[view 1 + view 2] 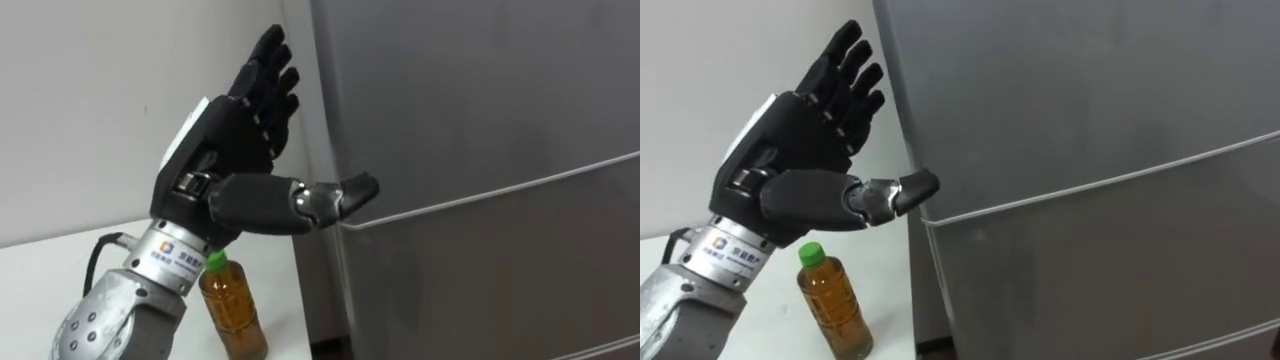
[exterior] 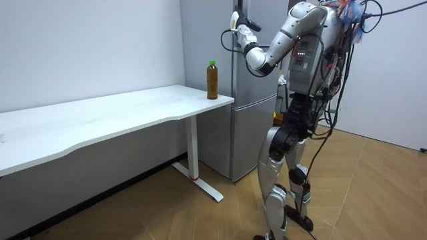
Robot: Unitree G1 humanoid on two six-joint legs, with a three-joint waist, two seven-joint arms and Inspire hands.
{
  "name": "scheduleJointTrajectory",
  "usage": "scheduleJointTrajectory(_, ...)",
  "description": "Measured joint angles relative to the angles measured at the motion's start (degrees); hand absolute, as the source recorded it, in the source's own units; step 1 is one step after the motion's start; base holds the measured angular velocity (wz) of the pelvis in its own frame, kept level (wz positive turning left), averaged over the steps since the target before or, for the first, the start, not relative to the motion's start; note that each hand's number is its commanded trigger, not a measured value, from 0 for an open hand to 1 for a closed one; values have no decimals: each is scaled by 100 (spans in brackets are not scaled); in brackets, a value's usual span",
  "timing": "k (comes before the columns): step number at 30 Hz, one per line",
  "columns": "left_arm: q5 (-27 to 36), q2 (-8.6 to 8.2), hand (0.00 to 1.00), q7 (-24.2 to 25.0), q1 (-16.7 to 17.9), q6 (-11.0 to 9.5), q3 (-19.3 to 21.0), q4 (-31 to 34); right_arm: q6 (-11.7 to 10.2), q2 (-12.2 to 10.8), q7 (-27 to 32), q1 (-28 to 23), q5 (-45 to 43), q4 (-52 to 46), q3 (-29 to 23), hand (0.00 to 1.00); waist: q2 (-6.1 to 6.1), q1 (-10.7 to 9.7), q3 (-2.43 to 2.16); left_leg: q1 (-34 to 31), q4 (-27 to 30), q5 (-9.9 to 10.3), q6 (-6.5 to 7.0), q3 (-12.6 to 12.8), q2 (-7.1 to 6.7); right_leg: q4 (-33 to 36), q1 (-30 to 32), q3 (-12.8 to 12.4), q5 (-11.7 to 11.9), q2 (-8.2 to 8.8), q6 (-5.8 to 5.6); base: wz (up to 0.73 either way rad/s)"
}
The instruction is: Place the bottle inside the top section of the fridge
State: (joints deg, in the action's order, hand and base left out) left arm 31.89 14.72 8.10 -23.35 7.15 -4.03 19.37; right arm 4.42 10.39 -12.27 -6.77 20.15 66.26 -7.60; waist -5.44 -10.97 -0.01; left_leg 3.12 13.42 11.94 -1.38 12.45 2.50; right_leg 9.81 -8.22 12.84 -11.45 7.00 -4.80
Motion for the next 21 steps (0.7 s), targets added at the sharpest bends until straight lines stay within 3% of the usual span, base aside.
scheduleJointTrajectory(11,-8,58,0,111,1,1,-310,196,51,86,101,113,5,66,222,0,-12,-6,12,-59,28,-2,3,-36,0,0,-5,32,3,-1,5,2)
scheduleJointTrajectory(13,-9,60,18,111,1,1,-355,213,51,100,101,121,5,66,270,0,-10,-5,13,-65,32,-2,3,-50,0,-1,-11,42,3,-1,4,2)
scheduleJointTrajectory(14,-13,59,31,111,1,0,-370,215,50,102,101,122,7,66,281,0,-11,-5,13,-64,32,-2,3,-54,0,-1,-15,49,3,-2,5,5)
scheduleJointTrajectory(16,-40,61,100,112,1,0,-404,243,48,112,101,117,49,68,314,0,-17,-2,17,-55,35,-2,3,-76,0,-8,-26,72,3,-2,5,6)
scheduleJointTrajectory(21,-40,63,100,111,17,-13,-258,243,10,123,100,116,263,135,421,0,-24,27,35,-49,32,-2,3,-120,-5,-17,-36,121,3,-1,4,6)
